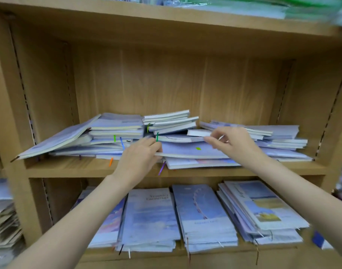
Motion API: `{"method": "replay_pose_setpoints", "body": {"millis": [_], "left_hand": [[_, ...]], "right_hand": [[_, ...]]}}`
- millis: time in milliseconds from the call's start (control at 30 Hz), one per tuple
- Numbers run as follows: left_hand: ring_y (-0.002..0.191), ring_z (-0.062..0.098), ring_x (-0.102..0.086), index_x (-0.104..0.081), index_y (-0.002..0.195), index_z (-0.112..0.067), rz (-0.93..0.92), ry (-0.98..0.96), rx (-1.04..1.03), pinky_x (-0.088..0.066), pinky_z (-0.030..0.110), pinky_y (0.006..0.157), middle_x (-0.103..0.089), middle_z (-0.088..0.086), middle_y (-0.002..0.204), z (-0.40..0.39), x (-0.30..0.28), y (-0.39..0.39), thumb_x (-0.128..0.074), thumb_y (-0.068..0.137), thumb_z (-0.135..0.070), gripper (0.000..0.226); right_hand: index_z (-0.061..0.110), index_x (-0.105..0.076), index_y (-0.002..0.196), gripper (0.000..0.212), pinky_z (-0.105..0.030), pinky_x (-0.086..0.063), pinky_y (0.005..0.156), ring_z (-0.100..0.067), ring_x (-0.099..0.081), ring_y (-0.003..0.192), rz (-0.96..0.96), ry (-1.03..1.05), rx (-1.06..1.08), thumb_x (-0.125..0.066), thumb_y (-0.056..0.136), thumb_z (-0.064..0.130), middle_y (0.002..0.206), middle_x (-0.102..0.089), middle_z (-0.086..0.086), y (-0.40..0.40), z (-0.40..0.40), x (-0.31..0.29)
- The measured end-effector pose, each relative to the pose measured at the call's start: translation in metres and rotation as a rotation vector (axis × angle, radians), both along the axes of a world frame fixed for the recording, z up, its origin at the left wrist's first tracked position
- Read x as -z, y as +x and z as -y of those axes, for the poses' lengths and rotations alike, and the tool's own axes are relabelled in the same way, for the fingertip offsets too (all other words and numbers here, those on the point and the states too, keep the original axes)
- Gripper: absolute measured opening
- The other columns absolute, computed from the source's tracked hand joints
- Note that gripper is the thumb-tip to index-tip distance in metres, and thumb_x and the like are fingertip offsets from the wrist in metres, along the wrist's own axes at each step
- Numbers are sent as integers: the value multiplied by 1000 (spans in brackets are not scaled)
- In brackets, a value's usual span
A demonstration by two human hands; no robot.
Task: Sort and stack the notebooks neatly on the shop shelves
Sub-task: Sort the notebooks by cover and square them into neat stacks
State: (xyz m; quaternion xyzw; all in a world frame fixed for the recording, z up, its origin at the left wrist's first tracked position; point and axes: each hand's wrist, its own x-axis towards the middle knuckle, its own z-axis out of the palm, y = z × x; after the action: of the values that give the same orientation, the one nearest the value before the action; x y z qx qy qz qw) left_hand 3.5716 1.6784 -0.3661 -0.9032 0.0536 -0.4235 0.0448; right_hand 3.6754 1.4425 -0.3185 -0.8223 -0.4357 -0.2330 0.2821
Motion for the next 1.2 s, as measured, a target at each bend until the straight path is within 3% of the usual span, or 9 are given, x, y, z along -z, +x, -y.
{"method": "replay_pose_setpoints", "body": {"millis": [100,200,400,533,733,967,1033,1133,1200], "left_hand": [[66,28,-59,-58,73,-14,-25,14,-51,-30,26,46,-55,3,69,7,3,-4,-81,65,-14,24],[78,35,-60,-62,88,-8,-12,-68,-97,-32,33,56,-62,11,83,13,-4,-3,-70,80,-19,16],[100,34,-55,-56,107,-12,-148,-187,-265,-27,32,66,-63,10,105,19,-23,4,-53,92,-31,24],[102,36,-53,-58,105,-11,-152,-255,-310,-29,32,67,-62,15,106,20,-43,8,-55,90,-24,20],[97,37,-54,-57,102,-10,-168,-269,-315,-37,37,70,-61,17,101,22,-34,8,-55,88,-12,14],[99,35,-57,-61,95,-11,-251,-345,-278,-37,34,71,-64,13,99,7,-16,10,-60,87,-16,9],[104,28,-58,-65,100,-9,-336,-419,-202,-39,31,81,-66,10,106,8,-5,2,-62,87,-17,16],[102,11,-56,-66,109,-8,-319,-826,78,-39,13,79,-64,4,116,24,8,-28,-55,93,-18,22],[103,8,-57,-66,108,-13,-368,-1252,285,-44,14,84,-62,2,122,32,26,-53,-49,96,-24,24]], "right_hand": [[11,-64,85,33,-26,-42,69,-15,-56,77,39,-120,131,-69,78,43,83,-59,-1,5,28,42],[5,-65,92,34,-31,-46,67,-27,-58,78,244,-207,172,-83,68,21,91,-56,-8,15,25,71],[9,-65,65,32,-28,-43,51,-27,-57,60,577,-258,293,-84,43,-6,62,-57,-5,28,-4,53],[10,-65,67,27,-29,-39,51,-25,-55,62,803,-143,234,-81,51,-5,61,-58,-3,24,-2,9],[10,-65,77,13,-32,-27,70,-23,-40,83,1003,-20,236,-61,81,-1,67,-62,0,4,13,3],[3,-69,87,7,-38,-37,70,-29,-43,85,910,159,162,-66,82,7,79,-69,-6,-40,43,-24],[0,-70,94,17,-30,-38,72,-35,-48,81,788,165,149,-64,82,12,82,-70,-10,-49,63,-33],[-1,-69,99,23,-10,-31,72,-22,-44,85,559,170,73,-68,80,13,81,-68,-11,-62,80,-25],[1,-69,102,26,-4,-34,74,-6,-41,85,416,249,25,-70,78,11,83,-65,-6,-73,83,-11]]}}
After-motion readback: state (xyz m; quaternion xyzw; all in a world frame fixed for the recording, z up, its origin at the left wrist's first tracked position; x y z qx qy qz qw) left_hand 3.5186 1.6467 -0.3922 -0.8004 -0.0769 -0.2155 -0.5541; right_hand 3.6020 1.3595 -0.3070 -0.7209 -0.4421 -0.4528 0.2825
